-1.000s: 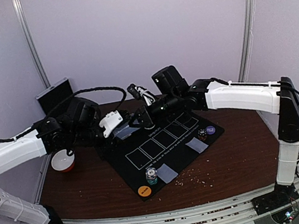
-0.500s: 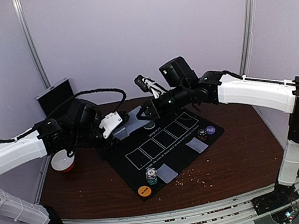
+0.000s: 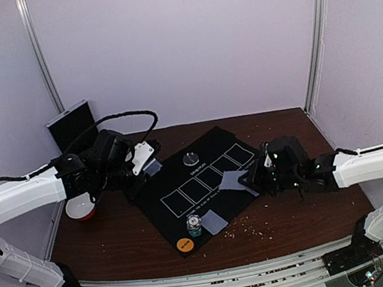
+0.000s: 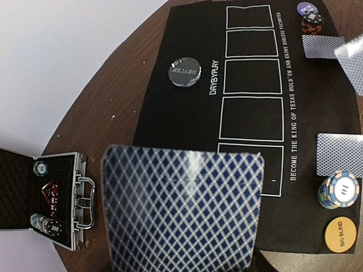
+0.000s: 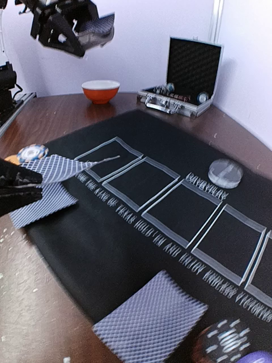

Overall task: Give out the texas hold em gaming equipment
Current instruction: Distribute the poker card in the big blind area.

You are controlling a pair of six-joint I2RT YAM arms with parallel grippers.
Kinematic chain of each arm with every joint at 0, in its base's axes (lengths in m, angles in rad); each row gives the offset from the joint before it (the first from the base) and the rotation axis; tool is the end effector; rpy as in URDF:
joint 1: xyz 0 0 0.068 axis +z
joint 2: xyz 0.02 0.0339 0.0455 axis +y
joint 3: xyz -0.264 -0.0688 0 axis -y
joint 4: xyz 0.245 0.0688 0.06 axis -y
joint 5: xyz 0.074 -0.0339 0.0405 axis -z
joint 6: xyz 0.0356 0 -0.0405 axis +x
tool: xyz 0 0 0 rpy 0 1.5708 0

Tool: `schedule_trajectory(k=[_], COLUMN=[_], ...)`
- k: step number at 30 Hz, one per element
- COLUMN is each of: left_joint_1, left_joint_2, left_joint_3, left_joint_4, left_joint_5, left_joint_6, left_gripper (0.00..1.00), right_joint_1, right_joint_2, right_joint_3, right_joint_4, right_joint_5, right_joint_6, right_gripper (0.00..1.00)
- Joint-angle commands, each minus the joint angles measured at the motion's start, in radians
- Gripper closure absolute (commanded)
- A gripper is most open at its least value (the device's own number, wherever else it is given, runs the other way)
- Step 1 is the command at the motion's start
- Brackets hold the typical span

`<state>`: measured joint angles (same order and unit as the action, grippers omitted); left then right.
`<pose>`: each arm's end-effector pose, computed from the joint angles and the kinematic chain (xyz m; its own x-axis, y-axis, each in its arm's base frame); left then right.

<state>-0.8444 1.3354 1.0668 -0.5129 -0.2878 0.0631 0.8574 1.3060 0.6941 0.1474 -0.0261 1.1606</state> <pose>0.1984 -0.2081 0.2869 -0.4301 0.5752 -0.6958 0.6113 0.7527 0.2443 0.1851 0.2153 0.2276 -0.8241 0.4486 -0.3458 -0.0387 0.5645 0.8245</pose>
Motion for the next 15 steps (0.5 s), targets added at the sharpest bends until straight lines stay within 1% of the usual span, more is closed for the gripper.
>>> schedule_trajectory(k=[1, 7, 11, 15], left_joint_1=[0.007, 0.006, 0.006, 0.007], left_joint_2=[-0.019, -0.065, -0.105, -0.145], left_joint_3=[-0.028, -0.068, -0.101, -0.129], left_joint_4=[0.078, 0.098, 0.111, 0.116], left_joint_5=[-0.033, -0.028, -0.029, -0.030], left_joint_6=[-0.058, -0.048, -0.036, -0.030], left_gripper=[0.52, 0.52, 0.52, 0.52], right_joint_1=[0.108, 0.264, 0.350, 0.376], right_joint_2=[-0.041, 0.027, 0.106, 0.173], right_joint_3=[-0.104, -0.144, -0.086, -0.068], right_joint_4=[0.115, 0.147, 0.117, 0.146], right_joint_5=[0.238, 0.381, 0.441, 0.461], right_joint_6=[0.358, 0.611, 0.667, 0.717], right_gripper=[1.00, 1.00, 1.00, 1.00])
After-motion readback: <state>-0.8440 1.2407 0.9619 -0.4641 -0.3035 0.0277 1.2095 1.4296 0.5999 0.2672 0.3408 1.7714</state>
